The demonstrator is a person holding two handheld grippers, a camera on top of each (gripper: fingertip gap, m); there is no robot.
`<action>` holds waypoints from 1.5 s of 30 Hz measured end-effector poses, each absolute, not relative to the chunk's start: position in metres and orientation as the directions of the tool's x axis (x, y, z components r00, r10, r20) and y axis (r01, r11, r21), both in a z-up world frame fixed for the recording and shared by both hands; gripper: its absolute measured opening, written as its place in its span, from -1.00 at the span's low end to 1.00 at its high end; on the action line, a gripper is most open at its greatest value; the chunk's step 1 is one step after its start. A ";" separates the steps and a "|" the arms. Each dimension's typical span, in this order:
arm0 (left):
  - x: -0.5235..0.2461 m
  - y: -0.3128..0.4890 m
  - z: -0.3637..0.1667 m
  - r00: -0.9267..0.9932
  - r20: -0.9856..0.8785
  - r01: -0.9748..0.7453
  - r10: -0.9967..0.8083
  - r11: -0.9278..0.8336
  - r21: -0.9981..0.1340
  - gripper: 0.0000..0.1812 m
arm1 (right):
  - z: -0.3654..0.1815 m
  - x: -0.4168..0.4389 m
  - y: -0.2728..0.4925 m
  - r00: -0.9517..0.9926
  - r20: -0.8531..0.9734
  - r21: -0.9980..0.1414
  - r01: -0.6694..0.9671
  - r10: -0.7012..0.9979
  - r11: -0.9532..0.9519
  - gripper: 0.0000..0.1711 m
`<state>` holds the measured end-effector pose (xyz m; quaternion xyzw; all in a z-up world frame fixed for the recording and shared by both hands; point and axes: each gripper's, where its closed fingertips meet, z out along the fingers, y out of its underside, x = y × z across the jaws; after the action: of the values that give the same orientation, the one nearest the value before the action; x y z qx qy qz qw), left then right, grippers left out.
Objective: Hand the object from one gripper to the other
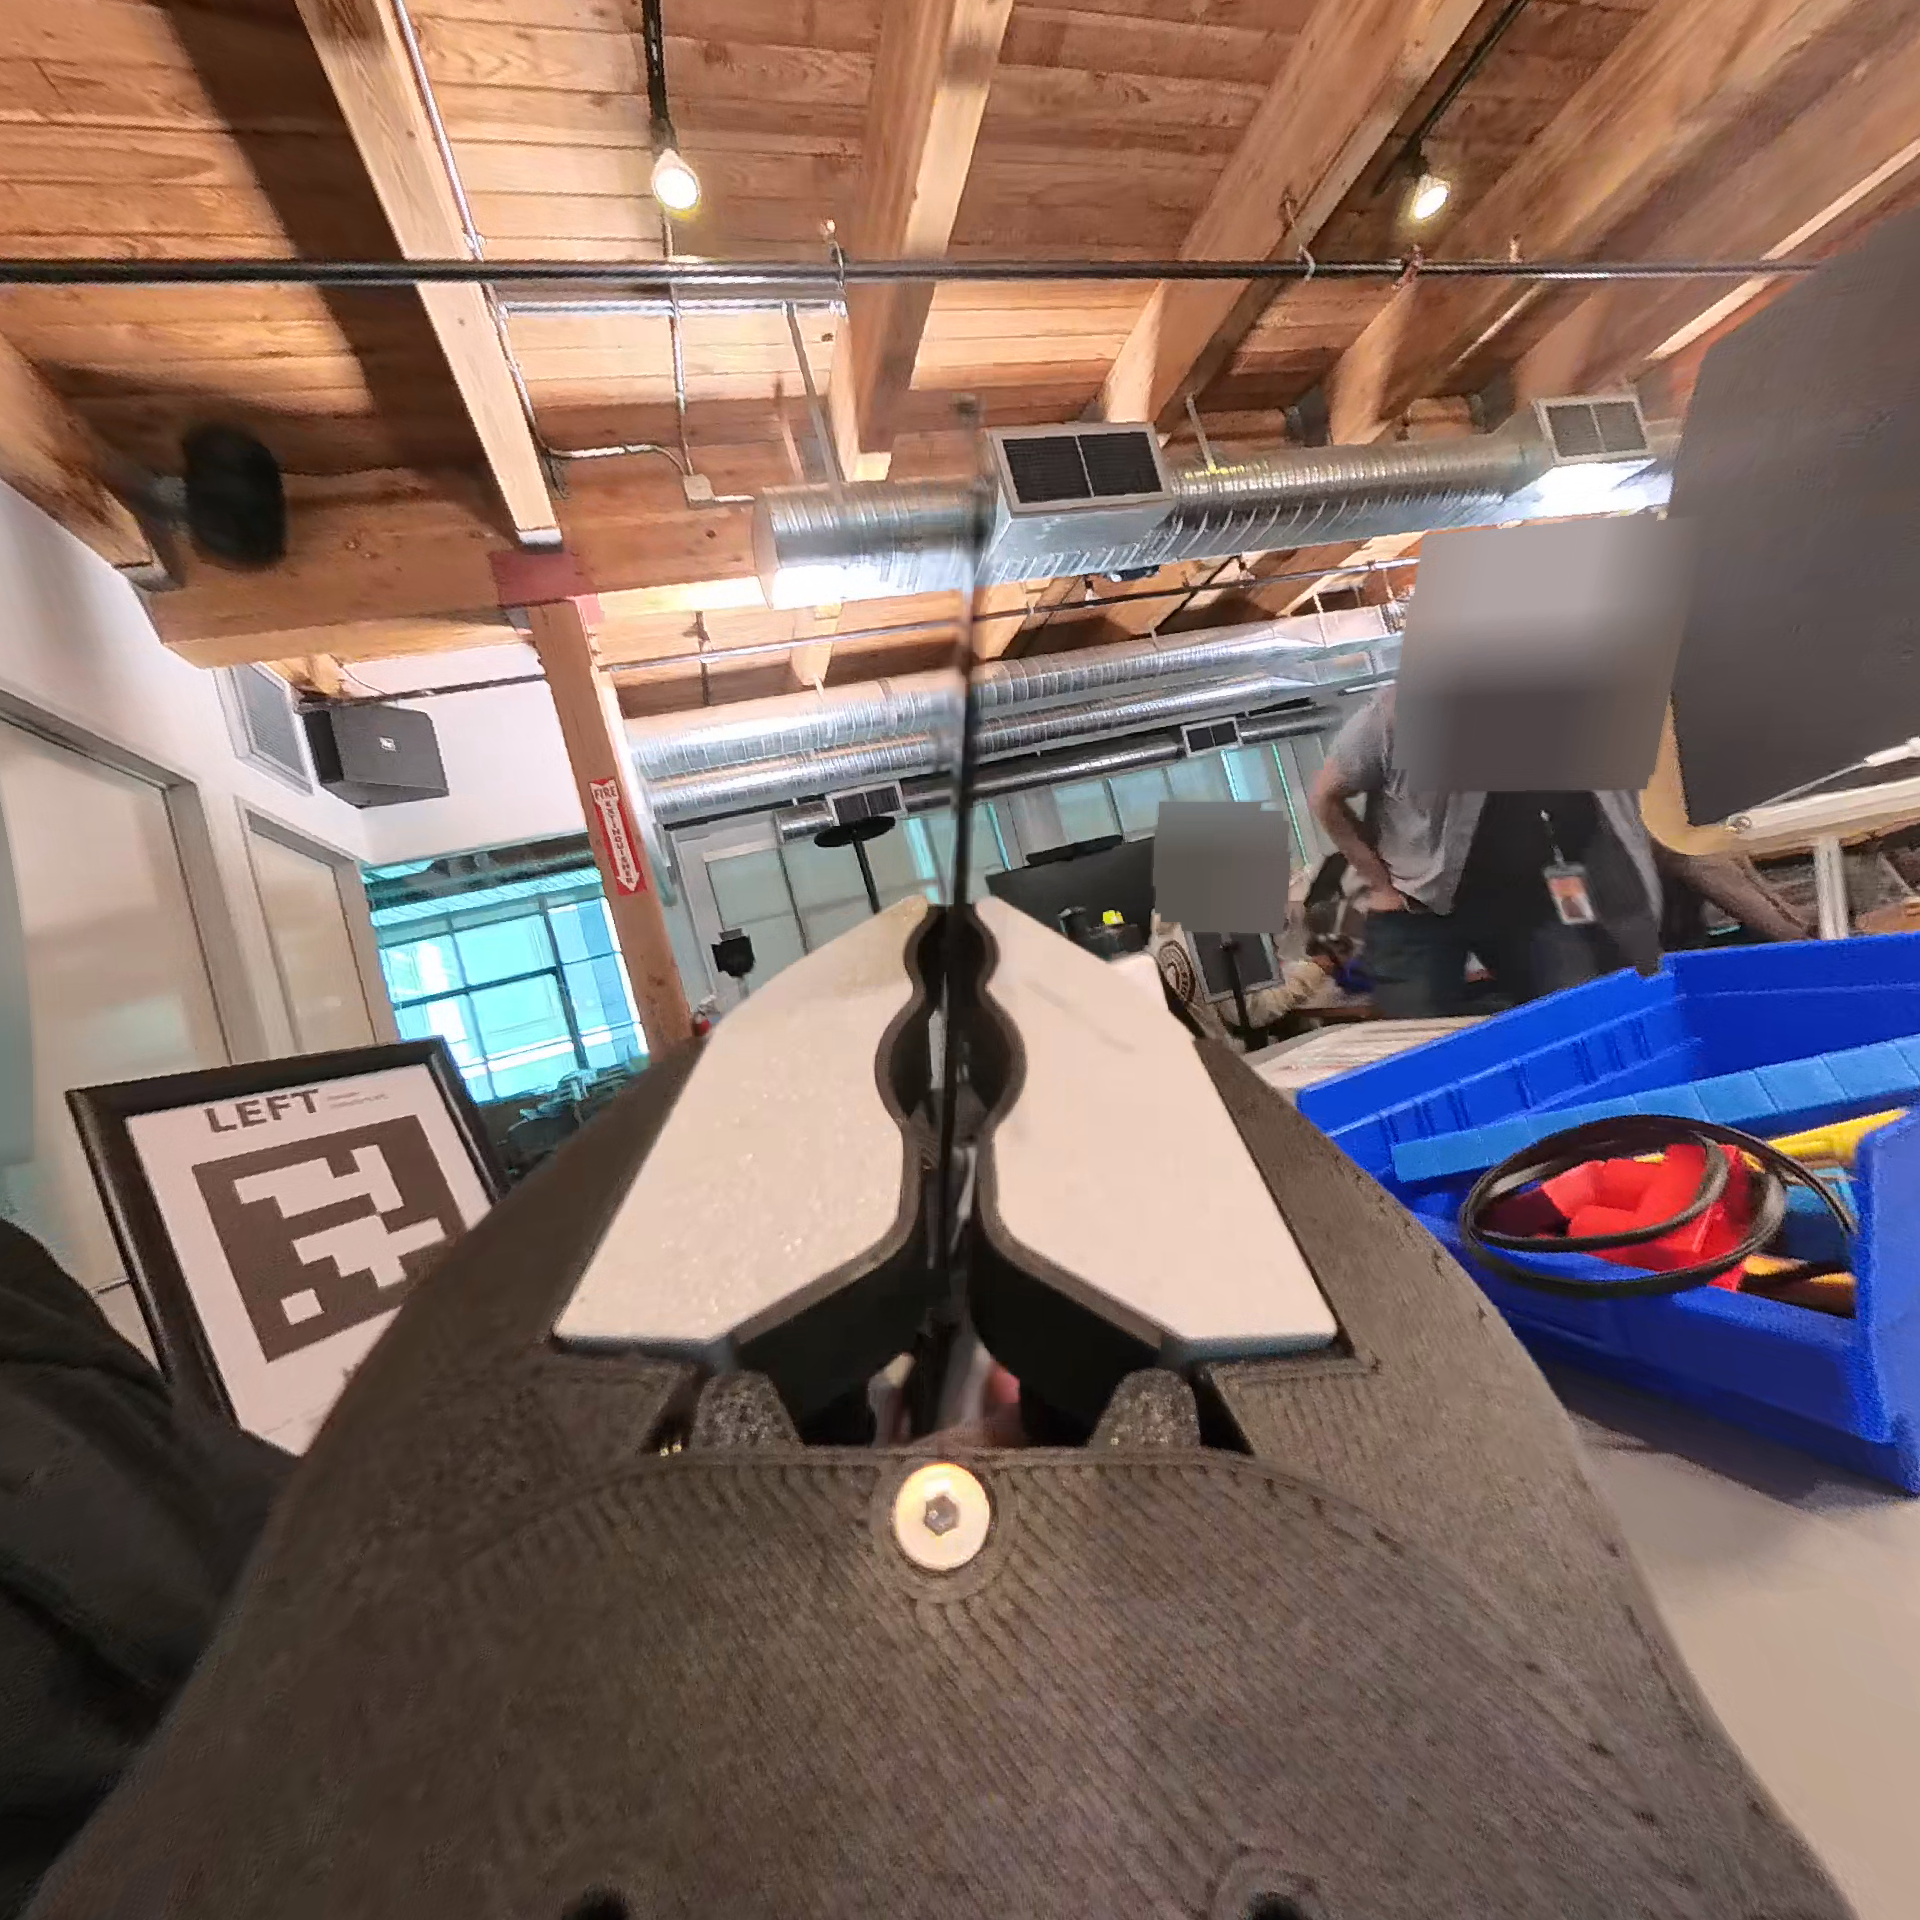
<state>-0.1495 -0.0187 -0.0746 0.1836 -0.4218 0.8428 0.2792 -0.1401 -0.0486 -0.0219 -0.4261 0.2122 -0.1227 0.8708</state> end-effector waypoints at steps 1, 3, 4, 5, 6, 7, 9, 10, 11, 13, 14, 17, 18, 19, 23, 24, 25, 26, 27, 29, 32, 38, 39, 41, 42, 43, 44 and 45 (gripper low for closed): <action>-0.154 -0.017 -0.072 -0.798 0.512 -0.599 0.317 -0.499 -0.626 -0.95 | -0.024 -0.138 -0.048 0.871 -0.270 -0.800 0.033 -0.410 0.598 -0.96; -0.155 -0.015 -0.070 -0.827 0.481 -0.559 0.289 -0.507 -0.656 -0.97 | -0.027 -0.134 -0.049 0.857 -0.291 -0.808 0.019 -0.426 0.589 -0.94; -0.155 -0.015 -0.070 -0.841 0.471 -0.538 0.267 -0.507 -0.673 -0.97 | -0.028 -0.132 -0.049 0.852 -0.296 -0.812 0.013 -0.431 0.583 -0.94; -0.155 -0.014 -0.070 -0.852 0.461 -0.520 0.249 -0.506 -0.688 -0.97 | -0.029 -0.131 -0.049 0.847 -0.299 -0.817 0.011 -0.440 0.577 -0.93; -0.154 -0.013 -0.070 -0.861 0.453 -0.504 0.232 -0.508 -0.698 -0.97 | -0.030 -0.130 -0.049 0.839 -0.303 -0.822 0.011 -0.453 0.569 -0.92; -0.152 -0.012 -0.070 -0.873 0.443 -0.480 0.203 -0.514 -0.711 -0.97 | -0.031 -0.128 -0.049 0.827 -0.308 -0.831 0.007 -0.470 0.557 -0.90; -0.146 -0.007 -0.069 -0.924 0.374 -0.353 0.074 -0.535 -0.768 -0.97 | -0.038 -0.120 -0.049 0.792 -0.332 -0.854 -0.021 -0.513 0.519 -0.82; -0.143 -0.003 -0.067 -0.953 0.301 -0.241 -0.026 -0.538 -0.808 -0.97 | -0.042 -0.117 -0.049 0.776 -0.346 -0.865 -0.045 -0.528 0.500 -0.77; -0.141 0.002 -0.063 -0.969 0.208 -0.109 -0.133 -0.525 -0.844 -0.98 | -0.046 -0.114 -0.049 0.765 -0.362 -0.870 -0.072 -0.533 0.488 -0.71; -0.140 0.013 -0.056 -0.926 -0.051 0.216 -0.373 -0.416 -0.883 -0.97 | -0.050 -0.113 -0.048 0.761 -0.411 -0.860 -0.141 -0.502 0.490 -0.61; -0.138 0.017 -0.055 -0.841 -0.218 0.400 -0.495 -0.300 -0.866 -0.97 | -0.050 -0.114 -0.047 0.770 -0.442 -0.844 -0.182 -0.460 0.505 -0.54; -0.134 0.027 -0.055 -0.418 -0.629 0.754 -0.656 0.135 -0.642 -0.98 | -0.042 -0.124 -0.042 0.799 -0.520 -0.776 -0.295 -0.302 0.557 -0.38; -0.133 0.029 -0.056 -0.276 -0.709 0.801 -0.649 0.253 -0.543 -0.97 | -0.040 -0.126 -0.040 0.800 -0.533 -0.764 -0.316 -0.275 0.563 -0.35; -0.133 0.029 -0.058 -0.152 -0.766 0.823 -0.624 0.350 -0.448 -0.98 | -0.040 -0.127 -0.039 0.799 -0.541 -0.760 -0.330 -0.263 0.560 -0.32; -0.133 0.021 -0.074 0.178 -0.864 0.811 -0.471 0.568 -0.143 -0.97 | -0.049 -0.126 -0.029 0.782 -0.565 -0.764 -0.377 -0.262 0.524 -0.25; -0.134 0.019 -0.076 0.192 -0.867 0.814 -0.459 0.569 -0.121 -0.97 | -0.052 -0.124 -0.026 0.775 -0.575 -0.762 -0.390 -0.262 0.517 -0.26; -0.137 0.016 -0.078 0.198 -0.868 0.819 -0.455 0.564 -0.109 -0.97 | -0.056 -0.123 -0.024 0.766 -0.585 -0.760 -0.404 -0.265 0.509 -0.27; -0.139 0.015 -0.078 0.204 -0.868 0.823 -0.452 0.559 -0.098 -0.97 | -0.059 -0.122 -0.022 0.758 -0.594 -0.759 -0.416 -0.270 0.500 -0.31; -0.140 0.013 -0.079 0.205 -0.870 0.826 -0.448 0.556 -0.092 -0.97 | -0.062 -0.121 -0.021 0.753 -0.599 -0.757 -0.423 -0.272 0.497 -0.39; -0.137 0.011 -0.083 0.164 -0.882 0.832 -0.442 0.542 -0.117 -0.96 | -0.062 -0.122 -0.021 0.760 -0.593 -0.757 -0.415 -0.264 0.505 -0.75; -0.131 0.006 -0.094 -0.035 -0.898 0.856 -0.439 0.450 -0.253 -0.75 | -0.067 -0.117 -0.025 0.769 -0.541 -0.807 -0.359 -0.341 0.469 -0.92; -0.134 0.006 -0.122 -0.543 -0.795 0.759 -0.271 0.246 -0.603 -0.34 | -0.063 -0.121 -0.034 0.811 -0.287 -0.943 -0.147 -0.510 0.297 -0.91; -0.134 0.008 -0.125 -0.599 -0.763 0.728 -0.242 0.233 -0.645 -0.34 | -0.061 -0.122 -0.036 0.812 -0.242 -0.958 -0.113 -0.530 0.264 -0.94; -0.141 0.013 -0.122 -0.717 -0.667 0.652 -0.204 0.141 -0.745 -0.36 | -0.060 -0.126 -0.038 0.809 -0.126 -0.984 -0.029 -0.574 0.174 -0.96; -0.144 0.015 -0.118 -0.774 -0.604 0.599 -0.187 0.089 -0.795 -0.36 | -0.061 -0.127 -0.038 0.804 -0.068 -0.993 0.002 -0.591 0.118 -0.97; -0.145 0.017 -0.112 -0.822 -0.540 0.543 -0.183 0.039 -0.839 -0.36 | -0.062 -0.131 -0.037 0.811 -0.028 -0.997 0.021 -0.584 0.077 -0.98; -0.145 0.019 -0.106 -0.860 -0.476 0.486 -0.182 -0.010 -0.874 -0.36 | -0.062 -0.136 -0.034 0.823 0.014 -0.998 0.047 -0.569 0.043 -0.96; -0.145 0.020 -0.100 -0.893 -0.413 0.428 -0.178 -0.056 -0.902 -0.37 | -0.064 -0.140 -0.031 0.833 0.057 -0.997 0.074 -0.550 0.008 -0.97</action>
<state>-0.1455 0.0200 -0.0998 -0.0958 -0.6540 0.7203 -0.2102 -0.1405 -0.0312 -0.0636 -0.6668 0.1787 -0.2272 0.6869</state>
